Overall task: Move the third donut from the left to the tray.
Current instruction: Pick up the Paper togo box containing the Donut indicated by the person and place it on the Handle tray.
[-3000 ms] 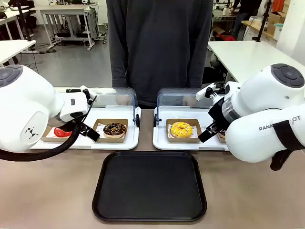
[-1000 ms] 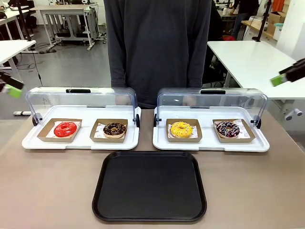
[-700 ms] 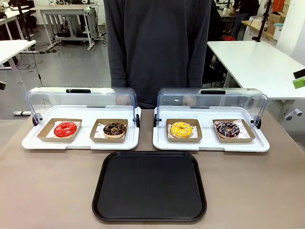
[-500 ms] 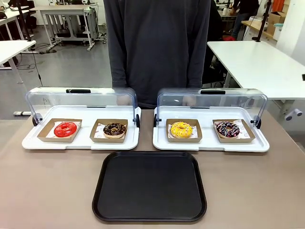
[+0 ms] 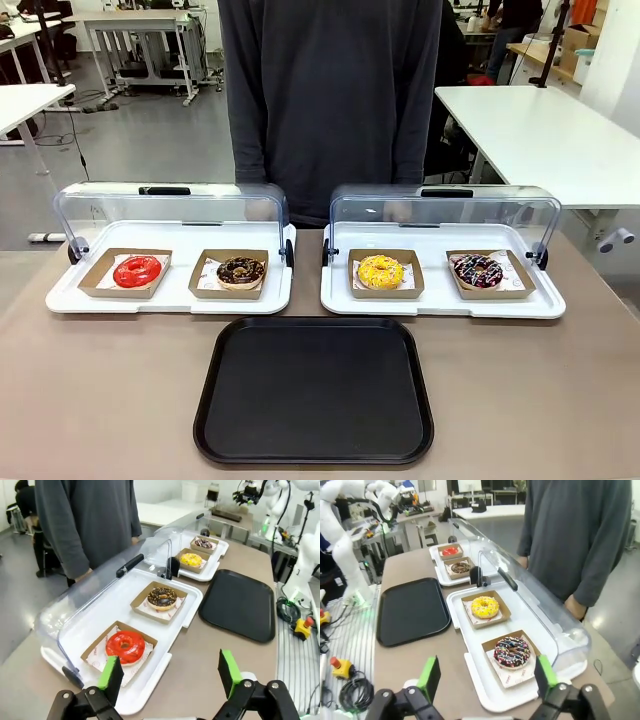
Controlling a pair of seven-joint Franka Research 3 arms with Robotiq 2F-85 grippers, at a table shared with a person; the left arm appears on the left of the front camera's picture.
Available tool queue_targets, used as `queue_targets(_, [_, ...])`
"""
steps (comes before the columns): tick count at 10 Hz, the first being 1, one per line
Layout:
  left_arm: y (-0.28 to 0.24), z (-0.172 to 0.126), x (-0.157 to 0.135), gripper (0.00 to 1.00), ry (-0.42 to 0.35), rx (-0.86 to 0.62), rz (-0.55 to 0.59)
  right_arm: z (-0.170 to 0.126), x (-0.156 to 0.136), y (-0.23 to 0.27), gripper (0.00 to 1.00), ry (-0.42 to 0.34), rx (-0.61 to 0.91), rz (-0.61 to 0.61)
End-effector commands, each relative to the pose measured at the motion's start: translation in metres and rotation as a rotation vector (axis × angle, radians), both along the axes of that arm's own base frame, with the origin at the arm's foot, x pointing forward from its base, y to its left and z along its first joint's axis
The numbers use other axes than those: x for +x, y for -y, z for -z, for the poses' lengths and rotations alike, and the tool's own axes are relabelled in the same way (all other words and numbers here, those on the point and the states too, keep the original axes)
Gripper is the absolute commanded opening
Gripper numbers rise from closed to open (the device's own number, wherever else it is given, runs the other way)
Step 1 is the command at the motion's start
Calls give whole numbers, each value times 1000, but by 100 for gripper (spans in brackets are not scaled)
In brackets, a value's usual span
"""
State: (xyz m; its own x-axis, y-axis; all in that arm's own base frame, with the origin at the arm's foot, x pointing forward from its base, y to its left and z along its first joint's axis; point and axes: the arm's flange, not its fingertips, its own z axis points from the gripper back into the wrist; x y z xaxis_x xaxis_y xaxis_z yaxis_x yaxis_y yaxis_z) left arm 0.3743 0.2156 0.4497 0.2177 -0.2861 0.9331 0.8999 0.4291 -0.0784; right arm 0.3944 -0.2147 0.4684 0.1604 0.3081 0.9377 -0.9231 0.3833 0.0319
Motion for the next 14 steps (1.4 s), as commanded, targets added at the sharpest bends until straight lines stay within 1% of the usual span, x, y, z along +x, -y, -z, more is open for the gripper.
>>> queue_targets(1, [3,3,-5,100,41,-15,-19,-6,5,3,100,30,-1,-4])
queue_targets(2, [1,0,-2,100,29,-7,-26,-6,5,3,100,23,7,4])
queue_targets(4, [8,-7,8,100,-32,44,-69,-5,8,4,100,-9,22,40])
queue_targets(6, [11,-6,8,100,-31,54,-83,-3,8,4,100,-29,19,63])
queue_targets(8, [15,2,0,100,-50,45,-138,-2,8,4,100,-47,10,95])
queue_targets(10, [17,2,0,100,-55,68,-164,-1,8,2,100,-56,-1,120])
queue_targets(11, [9,3,5,100,-57,70,-108,2,5,8,100,-35,-6,63])
queue_targets(14, [9,3,5,100,-57,70,-108,2,5,8,100,-35,-6,63])
